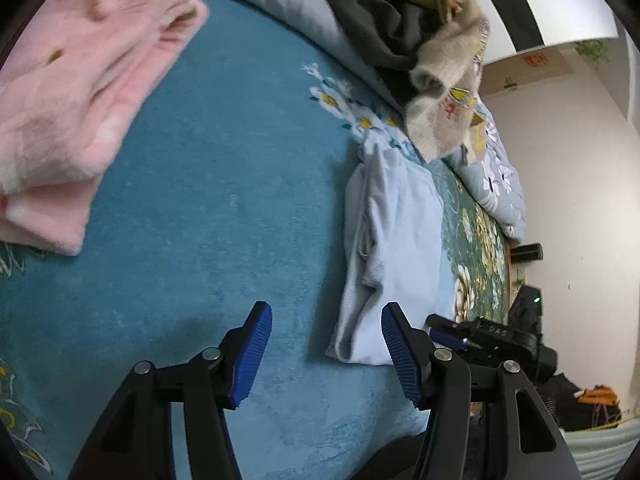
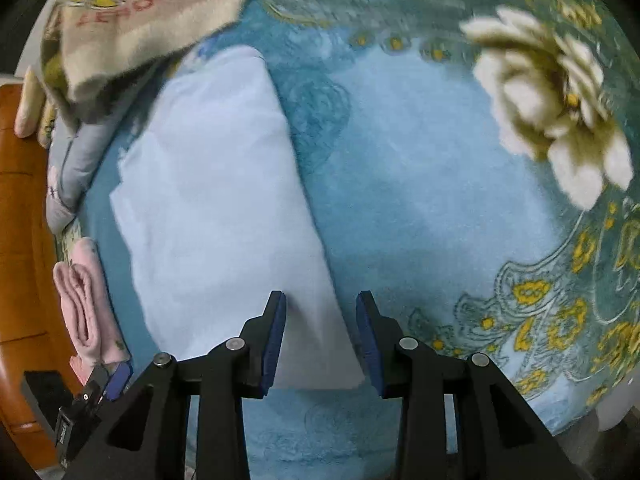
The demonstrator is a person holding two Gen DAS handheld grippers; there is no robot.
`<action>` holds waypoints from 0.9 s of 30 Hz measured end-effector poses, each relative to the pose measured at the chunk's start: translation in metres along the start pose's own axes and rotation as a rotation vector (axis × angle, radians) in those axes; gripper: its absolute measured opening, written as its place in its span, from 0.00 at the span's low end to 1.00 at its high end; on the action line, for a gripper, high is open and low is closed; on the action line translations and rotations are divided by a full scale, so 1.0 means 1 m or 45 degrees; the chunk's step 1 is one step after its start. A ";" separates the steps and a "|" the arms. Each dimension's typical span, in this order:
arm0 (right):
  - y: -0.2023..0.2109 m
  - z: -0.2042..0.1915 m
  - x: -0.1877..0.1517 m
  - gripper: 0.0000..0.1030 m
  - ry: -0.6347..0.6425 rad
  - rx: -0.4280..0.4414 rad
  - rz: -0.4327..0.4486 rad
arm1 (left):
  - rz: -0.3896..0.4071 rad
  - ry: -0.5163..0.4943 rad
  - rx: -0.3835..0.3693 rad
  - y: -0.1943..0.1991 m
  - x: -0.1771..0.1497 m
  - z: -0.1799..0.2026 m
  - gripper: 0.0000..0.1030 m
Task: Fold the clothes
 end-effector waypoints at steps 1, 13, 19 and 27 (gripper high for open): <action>-0.004 0.002 -0.001 0.36 -0.019 0.009 -0.018 | -0.003 0.008 0.003 -0.001 0.001 -0.002 0.59; 0.003 -0.010 -0.013 0.05 0.057 0.140 0.055 | -0.036 0.035 -0.007 -0.027 0.014 0.002 0.59; 0.060 -0.006 0.016 0.04 0.375 0.088 0.150 | -0.080 0.007 0.011 -0.041 0.014 0.011 0.59; 0.117 0.057 0.134 0.05 0.656 -0.273 0.306 | -0.134 -0.029 -0.022 -0.089 0.031 0.045 0.59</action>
Point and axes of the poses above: each gripper's, at about its wrist camera, not at the fingertips, and y roughly against the way its jaws point, z to its right, x to its top, the point moved 9 cm from there along -y, roughly the way its jaws point, and after that the axes turned 15 degrees about -x, right-handed, at the moved point
